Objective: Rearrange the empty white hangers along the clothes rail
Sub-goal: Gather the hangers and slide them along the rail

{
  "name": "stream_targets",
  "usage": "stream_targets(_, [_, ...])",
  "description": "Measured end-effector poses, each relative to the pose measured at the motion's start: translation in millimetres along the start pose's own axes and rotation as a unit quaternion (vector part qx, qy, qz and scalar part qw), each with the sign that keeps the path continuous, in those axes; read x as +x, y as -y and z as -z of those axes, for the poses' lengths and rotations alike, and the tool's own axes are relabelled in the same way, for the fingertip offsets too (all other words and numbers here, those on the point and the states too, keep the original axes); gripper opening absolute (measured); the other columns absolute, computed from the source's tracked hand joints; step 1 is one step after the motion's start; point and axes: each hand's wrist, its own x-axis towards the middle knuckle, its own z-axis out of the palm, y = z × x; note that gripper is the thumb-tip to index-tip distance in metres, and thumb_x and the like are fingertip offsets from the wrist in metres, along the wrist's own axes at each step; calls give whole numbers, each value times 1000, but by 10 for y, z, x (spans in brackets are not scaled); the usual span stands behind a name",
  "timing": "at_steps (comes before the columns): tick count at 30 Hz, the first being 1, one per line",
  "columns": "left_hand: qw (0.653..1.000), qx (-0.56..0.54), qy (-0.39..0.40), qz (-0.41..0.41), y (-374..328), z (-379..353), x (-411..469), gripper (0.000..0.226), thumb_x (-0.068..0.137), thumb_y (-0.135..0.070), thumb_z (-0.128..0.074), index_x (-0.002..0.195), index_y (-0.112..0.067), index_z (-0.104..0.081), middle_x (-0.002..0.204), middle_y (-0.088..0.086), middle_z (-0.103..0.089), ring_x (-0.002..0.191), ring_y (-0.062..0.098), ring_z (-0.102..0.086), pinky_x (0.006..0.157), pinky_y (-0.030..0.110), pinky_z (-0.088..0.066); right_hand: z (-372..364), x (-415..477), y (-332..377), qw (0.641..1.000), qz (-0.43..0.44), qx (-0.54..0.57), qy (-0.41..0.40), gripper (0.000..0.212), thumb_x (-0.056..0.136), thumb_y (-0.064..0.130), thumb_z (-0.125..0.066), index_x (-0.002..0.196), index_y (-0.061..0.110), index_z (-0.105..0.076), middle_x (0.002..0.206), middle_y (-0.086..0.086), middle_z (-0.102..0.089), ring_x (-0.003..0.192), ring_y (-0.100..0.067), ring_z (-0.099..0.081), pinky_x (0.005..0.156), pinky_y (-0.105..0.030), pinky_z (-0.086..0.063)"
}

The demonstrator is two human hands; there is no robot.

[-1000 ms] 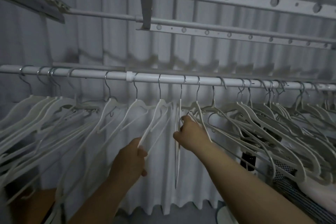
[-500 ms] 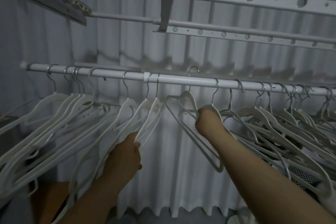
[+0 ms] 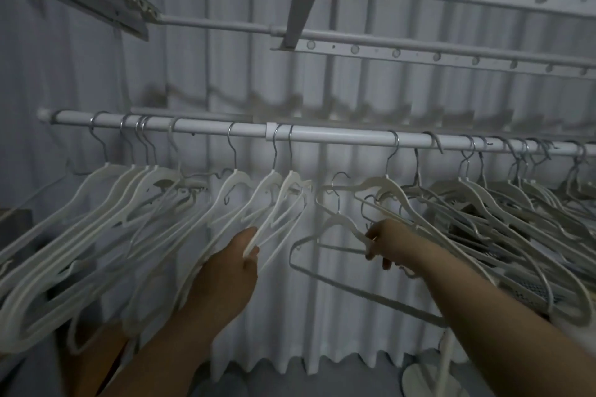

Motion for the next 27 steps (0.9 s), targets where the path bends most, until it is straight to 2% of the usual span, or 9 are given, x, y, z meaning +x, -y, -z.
stream_targets(3, [997, 55, 7, -53, -36, 51, -67, 52, 92, -15, -46, 141, -23, -29, 146, 0, -36, 133, 19, -37, 107, 30, -30, 73, -207, -150, 1000, 19, 25, 0, 29, 88, 6, -54, 117, 6, -57, 106, -14, -69, 54, -10, -51, 53, -20, -39])
stream_targets(6, [988, 111, -12, -110, -64, 58, -101, 58, 91, -16, -48, 142, -22, -24, 152, -2, -24, 140, 16, -22, 112, 28, -22, 166, -429, -298, 999, 33, 35, 13, 21, 88, 8, -54, 107, 14, -60, 89, -2, -70, 57, -9, -54, 56, -19, -40])
stream_targets(12, [935, 172, -1, -310, -284, 20, -245, 46, 76, -29, -41, 109, -7, -65, 110, 10, -68, 103, 28, -65, 88, 39, -47, 362, -894, -585, 998, 22, 14, 65, 17, 87, 14, -57, 83, 29, -64, 88, -9, -72, 64, -10, -58, 61, -24, -42])
stream_targets(15, [944, 128, 73, -296, -384, -70, -293, 46, 92, -30, -40, 136, -19, -39, 142, -5, -41, 132, 12, -38, 105, 18, -26, 433, -1121, -626, 993, 49, 50, 93, 22, 90, 4, -52, 86, 21, -66, 78, 5, -67, 53, 0, -56, 57, -20, -41])
stream_targets(19, [939, 156, 177, -251, -435, -196, -248, 58, 94, -34, -41, 144, -23, -16, 151, -6, -25, 136, 11, -29, 106, 21, -24, 499, -1284, -632, 988, 93, 89, 83, 26, 90, -3, -48, 90, 15, -66, 76, 8, -70, 55, 3, -59, 59, -14, -46])
stream_targets(21, [938, 130, 236, -216, -413, -210, -220, 49, 92, -32, -45, 138, -26, -30, 138, -2, -46, 121, 14, -48, 99, 26, -36, 512, -1313, -617, 985, 102, 115, 78, 28, 89, -5, -48, 86, 15, -67, 72, 8, -70, 55, 1, -59, 57, -13, -47])
stream_targets(23, [941, 66, 274, -188, -353, -188, -189, 24, 92, -27, -48, 115, -28, -51, 100, -4, -66, 81, 9, -65, 78, 25, -49, 485, -1303, -578, 985, 103, 113, 81, 30, 89, -5, -48, 83, 18, -67, 69, 7, -70, 56, 0, -59, 59, -16, -45])
stream_targets(25, [941, 38, 291, -166, -312, -122, -170, 10, 92, -22, -47, 94, -28, -55, 71, -9, -63, 47, -1, -56, 50, 11, -43, 443, -1260, -532, 987, 101, 108, 67, 30, 90, -2, -48, 83, 22, -65, 70, 7, -70, 65, -6, -60, 64, -20, -45])
stream_targets(27, [941, 33, 299, -152, -279, -59, -162, 13, 92, -20, -47, 87, -29, -54, 66, -9, -60, 38, -1, -51, 39, 9, -36, 404, -1186, -500, 985, 94, 142, 34, 25, 92, 4, -47, 90, 24, -62, 86, 1, -68, 81, -14, -60, 75, -25, -45])
